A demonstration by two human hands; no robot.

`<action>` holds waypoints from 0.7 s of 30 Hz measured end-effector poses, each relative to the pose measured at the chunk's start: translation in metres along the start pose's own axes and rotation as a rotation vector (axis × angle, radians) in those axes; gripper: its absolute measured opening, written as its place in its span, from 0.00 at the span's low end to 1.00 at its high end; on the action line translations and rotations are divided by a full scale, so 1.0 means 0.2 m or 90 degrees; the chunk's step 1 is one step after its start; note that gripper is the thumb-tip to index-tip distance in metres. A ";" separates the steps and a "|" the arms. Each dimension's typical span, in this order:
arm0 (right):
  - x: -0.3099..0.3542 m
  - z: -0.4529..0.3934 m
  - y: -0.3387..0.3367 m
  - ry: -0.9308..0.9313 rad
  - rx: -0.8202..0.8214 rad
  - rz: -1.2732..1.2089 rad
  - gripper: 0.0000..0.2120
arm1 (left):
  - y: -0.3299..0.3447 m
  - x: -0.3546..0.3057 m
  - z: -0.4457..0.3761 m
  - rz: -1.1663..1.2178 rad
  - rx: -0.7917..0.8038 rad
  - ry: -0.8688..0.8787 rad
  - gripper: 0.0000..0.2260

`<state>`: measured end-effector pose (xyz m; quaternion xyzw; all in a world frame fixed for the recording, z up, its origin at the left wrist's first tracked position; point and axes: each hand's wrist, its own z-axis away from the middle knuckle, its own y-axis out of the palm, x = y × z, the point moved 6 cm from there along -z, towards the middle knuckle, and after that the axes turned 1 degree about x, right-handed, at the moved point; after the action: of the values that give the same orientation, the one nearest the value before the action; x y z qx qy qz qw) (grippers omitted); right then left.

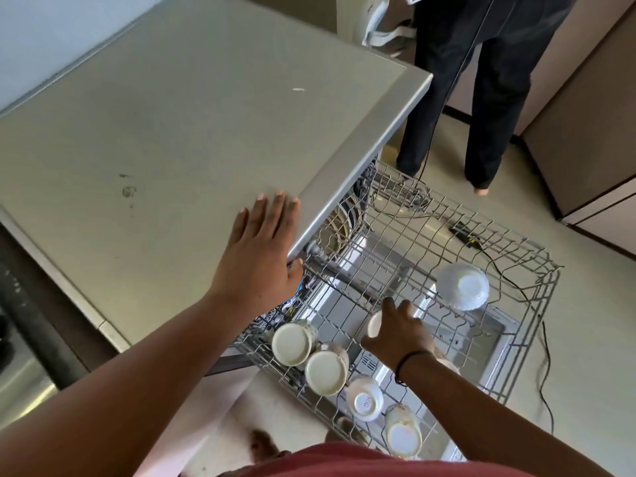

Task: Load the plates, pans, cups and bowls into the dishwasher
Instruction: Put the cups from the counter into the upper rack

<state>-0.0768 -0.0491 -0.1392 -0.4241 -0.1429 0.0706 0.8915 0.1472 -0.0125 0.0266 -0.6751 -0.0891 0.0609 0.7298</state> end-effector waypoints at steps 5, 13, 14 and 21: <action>-0.01 -0.03 0.01 -0.018 0.012 0.071 0.39 | 0.00 0.00 0.00 0.002 -0.003 -0.001 0.38; 0.03 -0.07 0.14 -0.055 0.060 0.120 0.32 | 0.00 0.00 0.00 -0.003 -0.004 -0.010 0.37; 0.03 -0.07 0.15 -0.060 0.057 0.121 0.29 | 0.01 0.00 0.00 -0.004 -0.004 -0.011 0.37; 0.00 -0.16 0.20 -0.103 0.120 0.107 0.28 | 0.01 0.01 0.00 0.000 -0.005 -0.007 0.38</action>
<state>-0.0670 -0.0464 -0.1892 -0.3419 -0.1712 0.1923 0.9038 0.1486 -0.0122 0.0240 -0.6776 -0.0934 0.0643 0.7266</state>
